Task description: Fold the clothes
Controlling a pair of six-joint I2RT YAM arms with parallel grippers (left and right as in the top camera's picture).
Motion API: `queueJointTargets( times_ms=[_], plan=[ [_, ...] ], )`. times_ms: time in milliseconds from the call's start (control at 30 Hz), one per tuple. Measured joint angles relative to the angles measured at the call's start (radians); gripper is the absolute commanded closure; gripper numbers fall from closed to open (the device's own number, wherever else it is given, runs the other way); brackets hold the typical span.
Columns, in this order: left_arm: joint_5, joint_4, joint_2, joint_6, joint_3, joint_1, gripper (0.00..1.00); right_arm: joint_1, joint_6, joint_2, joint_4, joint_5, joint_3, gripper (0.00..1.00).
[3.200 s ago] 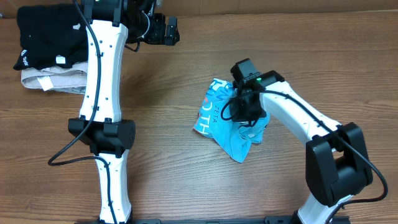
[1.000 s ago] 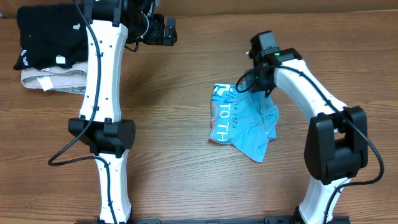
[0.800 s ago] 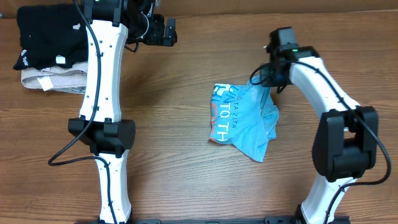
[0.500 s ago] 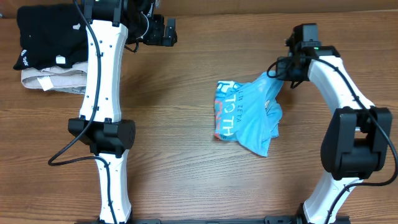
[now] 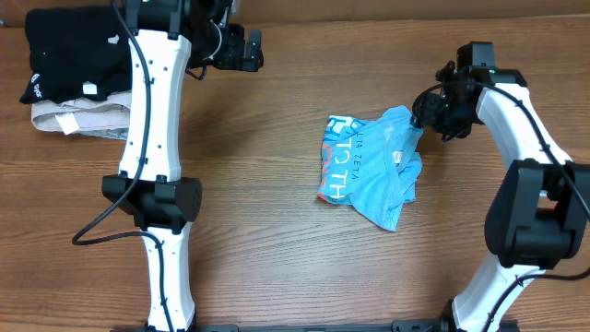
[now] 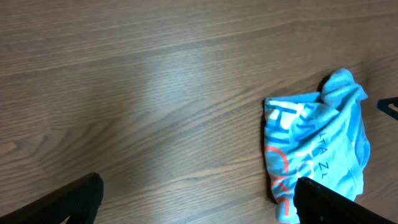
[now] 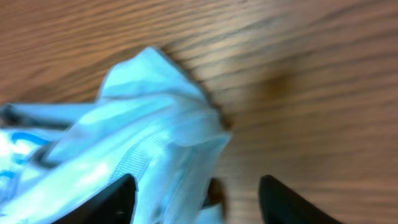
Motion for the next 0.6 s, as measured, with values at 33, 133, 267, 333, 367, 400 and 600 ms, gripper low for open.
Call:
queueJointTargets(
  times_ms=[33,133,267,333,367,400,600],
  plan=[
    [-0.002,-0.005,0.0,0.0,0.0,-0.008,0.0,0.0,0.002,-0.014,-0.012,-0.014,0.0,0.21],
    [-0.003,-0.017,0.0,0.0,0.0,-0.046,0.0,-0.001,0.007,-0.074,-0.033,-0.037,0.0,0.12],
    [-0.002,-0.023,0.0,0.0,0.0,-0.114,0.0,-0.023,0.024,-0.147,-0.036,-0.051,0.0,0.06],
    [-0.003,-0.027,0.0,0.0,0.0,-0.155,0.0,-0.049,0.034,-0.159,-0.037,-0.056,0.0,0.03],
    [-0.005,-0.03,0.0,0.0,0.0,-0.174,0.0,-0.067,0.039,-0.16,-0.039,-0.057,0.0,0.02],
    [-0.006,-0.033,0.0,0.0,0.0,-0.194,0.0,-0.085,0.042,-0.159,-0.045,-0.056,0.0,0.01],
    [-0.006,-0.035,0.011,0.001,0.0,-0.293,0.0,-0.172,0.052,-0.159,-0.063,-0.056,0.0,0.0]
  ],
)
